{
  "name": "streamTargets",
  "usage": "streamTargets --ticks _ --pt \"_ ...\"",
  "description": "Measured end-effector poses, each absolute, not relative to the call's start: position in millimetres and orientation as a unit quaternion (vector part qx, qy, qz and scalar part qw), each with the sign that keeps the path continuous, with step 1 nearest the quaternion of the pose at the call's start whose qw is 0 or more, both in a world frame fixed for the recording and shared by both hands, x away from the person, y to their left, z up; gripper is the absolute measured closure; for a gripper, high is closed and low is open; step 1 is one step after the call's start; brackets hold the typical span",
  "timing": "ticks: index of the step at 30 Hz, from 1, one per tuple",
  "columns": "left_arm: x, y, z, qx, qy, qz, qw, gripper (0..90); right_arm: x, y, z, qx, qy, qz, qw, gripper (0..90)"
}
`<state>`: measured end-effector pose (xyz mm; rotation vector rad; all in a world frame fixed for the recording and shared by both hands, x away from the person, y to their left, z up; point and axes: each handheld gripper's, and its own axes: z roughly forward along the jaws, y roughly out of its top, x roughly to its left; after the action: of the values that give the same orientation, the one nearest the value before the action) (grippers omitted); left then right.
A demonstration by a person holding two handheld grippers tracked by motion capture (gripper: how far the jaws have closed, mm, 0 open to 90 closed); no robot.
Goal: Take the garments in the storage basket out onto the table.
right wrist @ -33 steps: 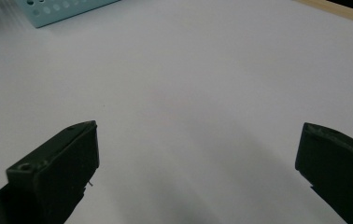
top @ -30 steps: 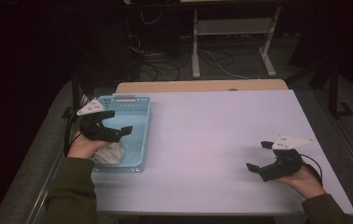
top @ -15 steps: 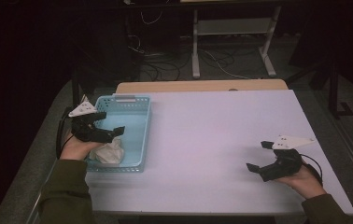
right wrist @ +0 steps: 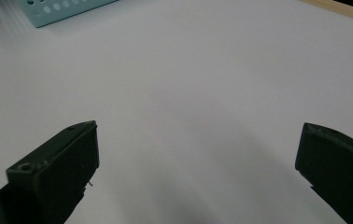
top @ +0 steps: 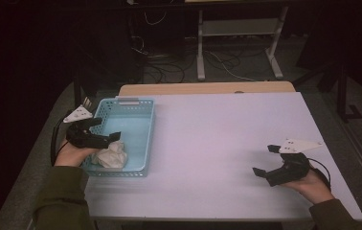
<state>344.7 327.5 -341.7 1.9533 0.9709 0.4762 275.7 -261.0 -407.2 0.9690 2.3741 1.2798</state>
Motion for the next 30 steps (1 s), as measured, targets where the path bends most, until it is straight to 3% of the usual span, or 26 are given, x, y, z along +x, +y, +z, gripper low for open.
streamTargets --ticks 30 --pt "340.3 340.7 -360.3 0.813 0.415 0.177 0.369 0.0 275.8 -260.9 -407.4 0.334 0.821 0.442 0.135 0.0"
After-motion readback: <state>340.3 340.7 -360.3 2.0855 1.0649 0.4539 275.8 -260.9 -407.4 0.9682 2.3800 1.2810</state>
